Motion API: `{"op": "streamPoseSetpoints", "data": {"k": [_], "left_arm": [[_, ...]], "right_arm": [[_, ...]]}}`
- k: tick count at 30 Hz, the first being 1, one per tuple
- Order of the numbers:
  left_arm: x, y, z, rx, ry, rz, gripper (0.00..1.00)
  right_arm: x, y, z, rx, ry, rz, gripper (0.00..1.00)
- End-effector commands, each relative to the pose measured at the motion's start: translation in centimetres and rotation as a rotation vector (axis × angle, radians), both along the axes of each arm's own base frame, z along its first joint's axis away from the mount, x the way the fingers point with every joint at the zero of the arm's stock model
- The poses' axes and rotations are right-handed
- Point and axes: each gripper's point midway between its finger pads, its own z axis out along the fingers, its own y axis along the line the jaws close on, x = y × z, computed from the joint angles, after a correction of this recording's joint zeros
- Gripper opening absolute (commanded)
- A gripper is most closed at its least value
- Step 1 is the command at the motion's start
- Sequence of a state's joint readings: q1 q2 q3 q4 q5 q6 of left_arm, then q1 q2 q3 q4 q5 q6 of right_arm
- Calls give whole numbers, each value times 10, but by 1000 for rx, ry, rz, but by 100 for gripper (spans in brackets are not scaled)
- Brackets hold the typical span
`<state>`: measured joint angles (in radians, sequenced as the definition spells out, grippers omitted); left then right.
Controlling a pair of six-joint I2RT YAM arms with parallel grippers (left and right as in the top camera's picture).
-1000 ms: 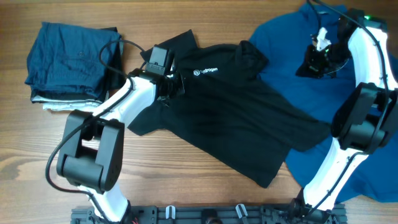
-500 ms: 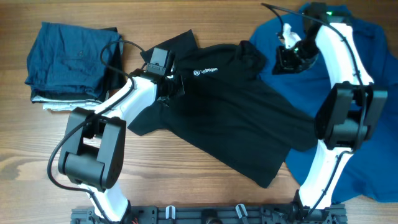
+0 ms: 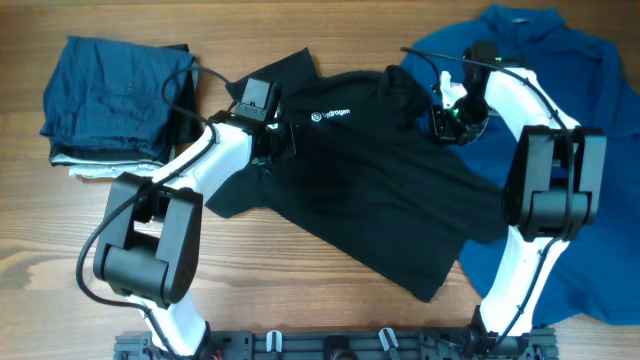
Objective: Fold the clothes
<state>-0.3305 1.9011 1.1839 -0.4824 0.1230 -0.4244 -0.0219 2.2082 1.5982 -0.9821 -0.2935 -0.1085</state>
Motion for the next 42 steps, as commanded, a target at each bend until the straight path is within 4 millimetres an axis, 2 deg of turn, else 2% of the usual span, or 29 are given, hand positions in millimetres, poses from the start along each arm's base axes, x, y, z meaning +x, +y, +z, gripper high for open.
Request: {"op": "streamPoseSetpoints", "data": {"k": [1,4,6,10,14,18,20,22,24,25,29,32,36,39,41,42], "left_arm": [[0,6,-7,18,12,8,13],[0,6,-7,18,12,8,13],[0,6,-7,18,12,8,13],[0,6,-7,19,13,8,12],[-2,13,-10,55,18,19,10],[-6,22,-17,100,24,33,9],[-10,27,-23,123,37,39,7],[-14,31,-29,144,48,44,7],[-17,35,-34,164,61,47,8],[-18,39,-36,174,70,54,7],[-18,48,-36,177,84,76,8],[-19,56,-37,179,96,93,8],[-19,57,-37,179,97,97,8],[-18,57,-37,179,95,97,8],[-18,57,-37,179,95,97,9],[-18,57,-37,179,95,97,10]], "right_arm": [[-27,24,-14,118,83,79,4],[-28,29,-12,153,80,95,5],[-28,25,-14,125,82,95,4],[-23,-33,-35,-233,82,-5,4],[-20,-72,-42,-394,62,-92,4],[-16,-111,-41,-456,44,-190,4],[-15,-141,-41,-460,31,-264,4],[-13,-160,-41,-462,13,-312,4],[-8,-187,-40,-468,-25,-379,4],[-4,-212,-38,-475,-65,-435,4],[2,-260,-30,-521,-143,-524,7],[8,-294,-12,-551,-190,-593,7],[37,-304,34,-530,-267,-570,9],[60,-293,77,-484,-317,-513,9],[70,-273,117,-444,-334,-476,8],[69,-259,133,-431,-318,-452,9]]}}
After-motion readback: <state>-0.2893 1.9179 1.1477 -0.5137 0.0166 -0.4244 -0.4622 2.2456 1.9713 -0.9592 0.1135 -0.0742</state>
